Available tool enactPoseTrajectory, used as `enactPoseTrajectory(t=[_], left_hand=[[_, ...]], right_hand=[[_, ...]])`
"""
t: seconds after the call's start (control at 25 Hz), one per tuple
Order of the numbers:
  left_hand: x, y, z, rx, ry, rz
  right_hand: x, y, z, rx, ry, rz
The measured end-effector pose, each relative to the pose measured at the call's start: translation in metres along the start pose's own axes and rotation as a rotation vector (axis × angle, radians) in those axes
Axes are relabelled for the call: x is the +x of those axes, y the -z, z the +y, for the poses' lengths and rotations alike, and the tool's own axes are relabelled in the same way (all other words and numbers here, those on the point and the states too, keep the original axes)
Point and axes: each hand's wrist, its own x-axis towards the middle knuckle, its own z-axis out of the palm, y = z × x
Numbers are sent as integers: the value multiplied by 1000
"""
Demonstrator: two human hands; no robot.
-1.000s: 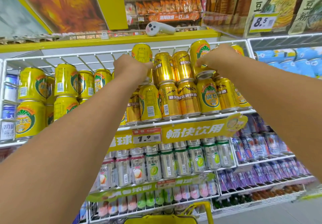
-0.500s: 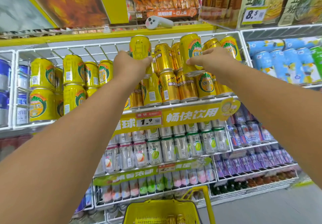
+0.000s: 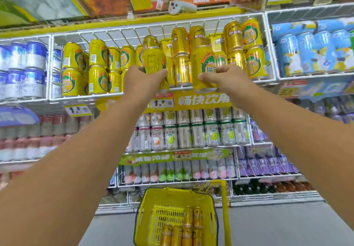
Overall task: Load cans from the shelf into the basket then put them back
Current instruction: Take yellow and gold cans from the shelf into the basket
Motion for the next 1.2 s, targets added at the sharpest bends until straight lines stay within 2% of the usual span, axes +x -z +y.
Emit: enactPoseTrajectory(t=[0.28,0.44,0.68,1.04,1.2], left_hand=[[-59,3,-49,71,101,-47],[-70,4,-83,85,147,-76],[-66,-9,-174,88,266,-194],[-36,-31,-315,176,312,-346],[-33,-40,-380,249,350,-416]], right_hand=[[-38,-16,56,20,-55,-161],[-47,-34,91,1,-107,-184],[-55,-76,160,-15,-247,-244],[-54,-161,259,-4,-450,-201],[-59,-192,314,-69,-509,-127]])
